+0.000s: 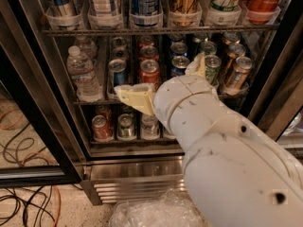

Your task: Pick pepsi can from top shelf of fridge

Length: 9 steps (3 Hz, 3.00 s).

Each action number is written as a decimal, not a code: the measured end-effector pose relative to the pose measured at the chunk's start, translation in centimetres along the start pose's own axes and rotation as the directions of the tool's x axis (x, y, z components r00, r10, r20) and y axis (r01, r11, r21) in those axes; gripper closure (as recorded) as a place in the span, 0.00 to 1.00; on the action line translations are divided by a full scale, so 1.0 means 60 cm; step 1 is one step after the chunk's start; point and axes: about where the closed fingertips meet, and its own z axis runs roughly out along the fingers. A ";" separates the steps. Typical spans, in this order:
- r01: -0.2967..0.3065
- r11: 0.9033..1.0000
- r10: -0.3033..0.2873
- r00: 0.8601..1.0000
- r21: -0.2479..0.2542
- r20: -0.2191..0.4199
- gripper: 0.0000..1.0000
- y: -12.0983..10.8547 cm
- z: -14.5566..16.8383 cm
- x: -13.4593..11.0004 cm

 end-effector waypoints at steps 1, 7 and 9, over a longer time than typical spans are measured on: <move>-0.031 0.999 0.032 0.996 -0.011 0.080 0.00 -0.008 0.034 -0.041; -0.003 1.000 -0.002 0.949 0.018 0.315 0.09 0.025 0.074 -0.176; -0.026 0.998 0.001 0.931 0.064 0.366 0.25 0.034 0.113 -0.190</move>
Offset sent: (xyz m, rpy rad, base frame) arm 0.0230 0.0077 0.0215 0.0561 -0.0628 0.0210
